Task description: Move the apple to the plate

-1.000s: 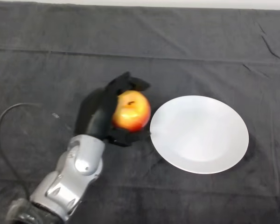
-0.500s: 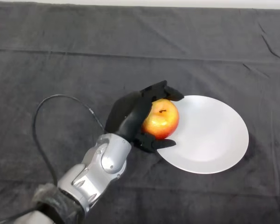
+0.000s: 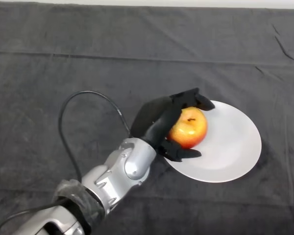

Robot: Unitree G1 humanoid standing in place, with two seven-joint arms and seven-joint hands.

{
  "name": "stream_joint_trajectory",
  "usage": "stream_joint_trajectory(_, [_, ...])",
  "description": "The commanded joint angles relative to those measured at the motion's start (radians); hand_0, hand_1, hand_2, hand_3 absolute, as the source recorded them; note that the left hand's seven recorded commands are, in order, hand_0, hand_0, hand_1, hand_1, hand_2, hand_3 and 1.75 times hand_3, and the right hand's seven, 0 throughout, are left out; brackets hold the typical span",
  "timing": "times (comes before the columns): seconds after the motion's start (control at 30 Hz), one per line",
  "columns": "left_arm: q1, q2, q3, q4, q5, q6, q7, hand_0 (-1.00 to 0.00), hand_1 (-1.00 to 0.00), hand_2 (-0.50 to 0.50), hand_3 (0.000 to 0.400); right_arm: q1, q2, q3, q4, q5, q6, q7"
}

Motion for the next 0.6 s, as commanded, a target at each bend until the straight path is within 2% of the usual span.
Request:
stream_joint_trajectory(0.03, [-0.087, -0.006, -0.038, 0.035, -0.025, -0.031, 0.016, -1.0, -1.0, 0.0, 0.4, 0.009, -0.013, -0.0134, -0.024, 0.0134, -0.004, 0.0008])
stream_joint_trajectory(0.5, [-0.143, -0.026, -0.148, 0.1, -0.101, -0.069, 0.052, -1.0, -0.99, -0.01, 0.4, 0.007, -0.016, -0.0151, -0.017, 0.0141, -0.005, 0.0055])
stream_joint_trajectory(0.53, [-0.146, -0.026, -0.154, 0.103, -0.105, -0.071, 0.054, -1.0, -0.84, -0.08, 0.4, 0.006, -0.016, -0.0152, -0.016, 0.0141, -0.005, 0.0058])
stream_joint_trajectory(0.6, [-0.153, -0.027, -0.165, 0.11, -0.113, -0.074, 0.059, -1.0, -0.64, -0.18, 0.4, 0.006, -0.016, -0.0154, -0.015, 0.0142, -0.006, 0.0064])
